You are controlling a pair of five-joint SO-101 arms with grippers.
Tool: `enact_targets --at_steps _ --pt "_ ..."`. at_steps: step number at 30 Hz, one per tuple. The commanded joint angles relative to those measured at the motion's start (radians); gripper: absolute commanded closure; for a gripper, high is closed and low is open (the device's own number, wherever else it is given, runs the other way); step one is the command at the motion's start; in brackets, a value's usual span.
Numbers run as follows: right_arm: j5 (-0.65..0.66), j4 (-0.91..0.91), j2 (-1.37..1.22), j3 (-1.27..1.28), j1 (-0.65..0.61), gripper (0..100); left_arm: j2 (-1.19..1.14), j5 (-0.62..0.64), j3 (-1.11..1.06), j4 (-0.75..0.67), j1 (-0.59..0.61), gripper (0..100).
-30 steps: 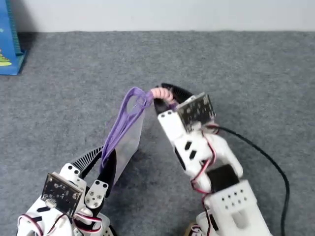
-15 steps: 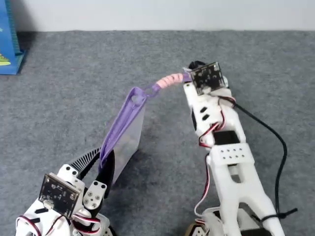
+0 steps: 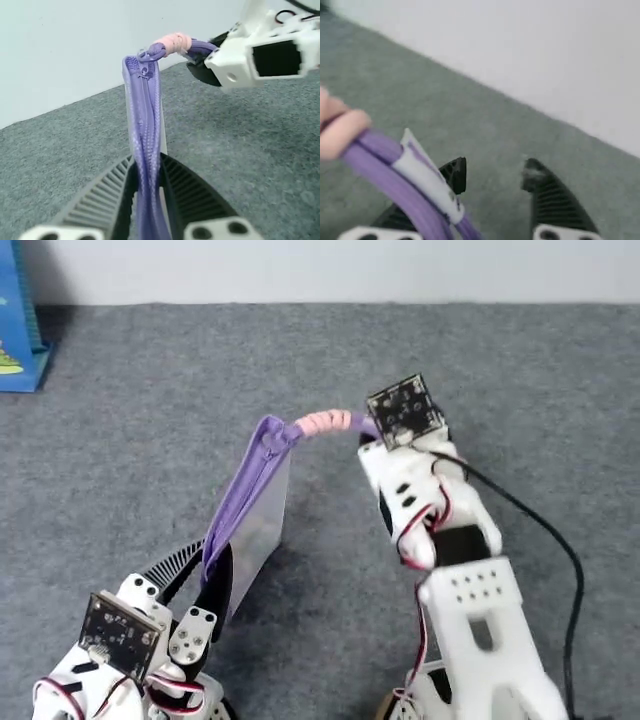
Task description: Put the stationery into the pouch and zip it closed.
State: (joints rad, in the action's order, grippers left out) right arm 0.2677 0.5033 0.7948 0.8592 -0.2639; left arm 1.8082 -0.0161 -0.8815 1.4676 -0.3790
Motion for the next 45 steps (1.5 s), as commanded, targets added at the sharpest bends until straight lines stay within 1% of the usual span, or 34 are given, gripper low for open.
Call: enact_targets --at_steps 1,6,9,14,16,20,27,31,38,40,43,45 --pt "-0.051 0.154 0.154 -0.066 -0.081 77.9 0.011 0.002 0.031 -0.003 0.0 99" --pt "-0.066 0.328 0.282 -0.066 -0.213 77.6 0.011 0.002 0.033 -0.002 0.0 99" --pt "-0.109 0.426 0.328 -0.066 -0.272 77.5 0.011 0.002 0.035 0.0 0.0 99" --pt "-0.127 0.57 0.349 -0.064 -0.297 77.5 0.011 0.002 0.035 0.0 0.0 99" --pt "-0.129 0.587 0.351 -0.064 -0.297 77.5 0.011 0.002 0.035 0.0 0.0 99" --pt "-0.167 0.538 0.349 -0.064 -0.302 77.5 0.011 0.002 0.035 0.0 0.0 99" --pt "-0.175 0.363 0.34 -0.064 -0.432 77.9 0.011 0.002 0.035 0.0 0.0 99" --pt "-0.175 0.277 0.318 -0.063 -0.437 77.9 0.011 0.002 0.033 0.0 0.0 99" --pt "-0.175 0.205 0.173 -0.064 -0.433 78.0 0.011 0.002 0.031 0.0 0.003 99" --pt "-0.17 0.176 0.17 -0.064 -0.433 80.6 0.011 0.002 0.031 0.002 0.006 99" --pt "-0.166 0.12 0.173 -0.064 -0.433 89.8 0.011 0.002 0.031 0.002 0.006 99" --pt "-0.141 0.097 0.176 -0.064 -0.432 92.8 0.011 0.002 0.031 0.002 0.002 99"
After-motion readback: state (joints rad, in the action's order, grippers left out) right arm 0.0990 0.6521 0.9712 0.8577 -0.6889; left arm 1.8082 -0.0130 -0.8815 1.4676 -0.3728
